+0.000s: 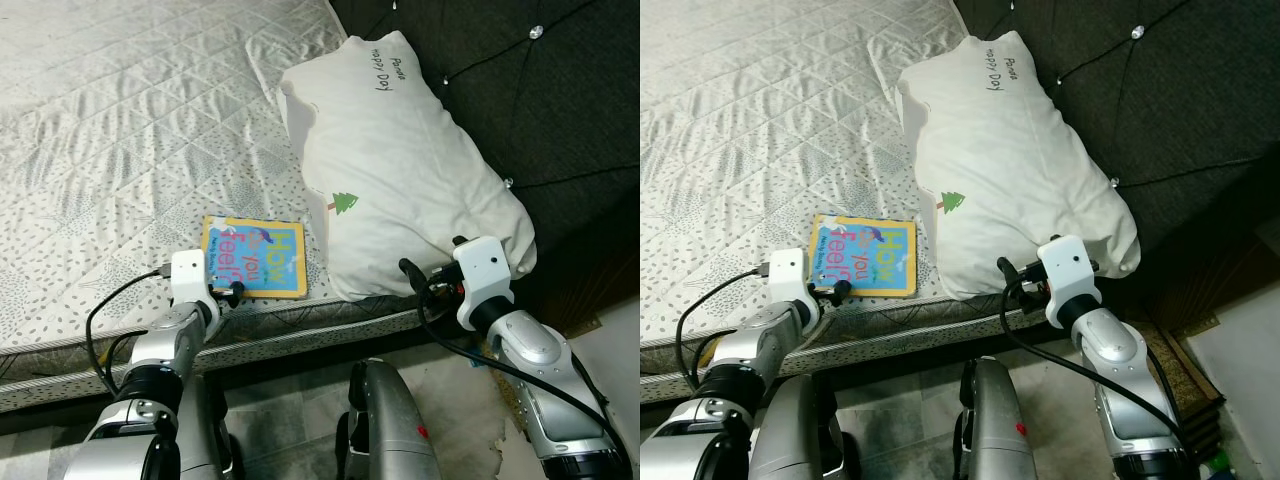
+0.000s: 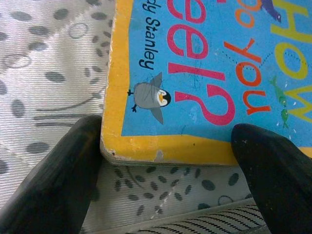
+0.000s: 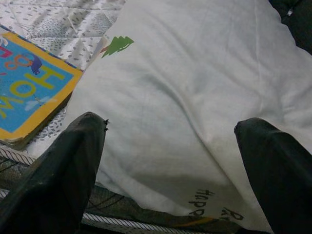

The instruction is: Clean up the room

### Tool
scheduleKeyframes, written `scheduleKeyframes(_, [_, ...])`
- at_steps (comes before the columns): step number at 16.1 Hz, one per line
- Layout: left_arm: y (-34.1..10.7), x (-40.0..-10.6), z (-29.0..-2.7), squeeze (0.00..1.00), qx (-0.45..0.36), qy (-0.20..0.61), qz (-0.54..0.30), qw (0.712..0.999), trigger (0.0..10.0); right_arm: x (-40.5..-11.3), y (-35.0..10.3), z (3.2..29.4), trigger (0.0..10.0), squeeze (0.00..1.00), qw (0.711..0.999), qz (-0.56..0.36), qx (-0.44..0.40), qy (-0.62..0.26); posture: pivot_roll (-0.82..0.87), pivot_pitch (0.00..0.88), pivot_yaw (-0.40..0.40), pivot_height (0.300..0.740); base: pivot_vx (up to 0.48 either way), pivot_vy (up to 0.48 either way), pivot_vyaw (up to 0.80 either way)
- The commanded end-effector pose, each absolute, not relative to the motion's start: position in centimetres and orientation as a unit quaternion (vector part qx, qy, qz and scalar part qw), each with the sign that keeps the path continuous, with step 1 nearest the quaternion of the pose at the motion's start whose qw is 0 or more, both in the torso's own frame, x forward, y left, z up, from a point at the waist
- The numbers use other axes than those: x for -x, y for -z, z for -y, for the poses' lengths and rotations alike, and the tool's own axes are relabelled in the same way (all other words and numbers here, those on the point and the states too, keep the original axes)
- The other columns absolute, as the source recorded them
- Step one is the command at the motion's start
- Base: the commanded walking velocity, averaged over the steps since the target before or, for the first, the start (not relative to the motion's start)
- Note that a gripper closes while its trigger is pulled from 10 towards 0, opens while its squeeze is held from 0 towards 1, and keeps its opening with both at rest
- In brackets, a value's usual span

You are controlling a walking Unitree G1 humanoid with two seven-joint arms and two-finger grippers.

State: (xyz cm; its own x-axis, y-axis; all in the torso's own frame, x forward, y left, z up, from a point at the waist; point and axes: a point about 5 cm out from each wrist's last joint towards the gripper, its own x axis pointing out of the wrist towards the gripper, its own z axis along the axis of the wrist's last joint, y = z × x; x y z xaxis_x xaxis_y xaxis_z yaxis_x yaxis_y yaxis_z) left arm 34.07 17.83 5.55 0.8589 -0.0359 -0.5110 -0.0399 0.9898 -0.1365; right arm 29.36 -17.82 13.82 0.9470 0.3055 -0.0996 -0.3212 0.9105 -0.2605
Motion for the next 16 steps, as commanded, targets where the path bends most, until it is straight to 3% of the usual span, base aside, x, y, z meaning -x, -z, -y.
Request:
scheduleKeyframes(1, [-5.2, -34.1, -16.4, 0.0, 0.07, 0.025, -0.276, 0.958, 10.0, -29.4, -14.0, 18.3, 10.0, 0.0, 0.979, -0.027, 0.139, -0.149, -0.1, 0.198, -0.117, 0.576, 0.0, 0.0, 0.0])
scheduleKeyframes(11, [-5.3, -34.0, -14.7, 0.0, 0.083, 0.051, -0.268, 0.959, 10.0, -29.7, -14.1, 18.0, 10.0, 0.0, 0.979, -0.021, 0.134, -0.149, -0.09, 0.192, -0.108, 0.576, 0.0, 0.0, 0.0])
scheduleKeyframes(16, [-6.0, -31.3, -14.6, 0.0, 0.08, 0.054, -0.246, 0.965, 10.0, -29.9, -14.1, 17.9, 10.0, 0.0, 0.98, -0.018, 0.129, -0.149, -0.08, 0.187, -0.101, 0.576, 0.0, 0.0, 0.0])
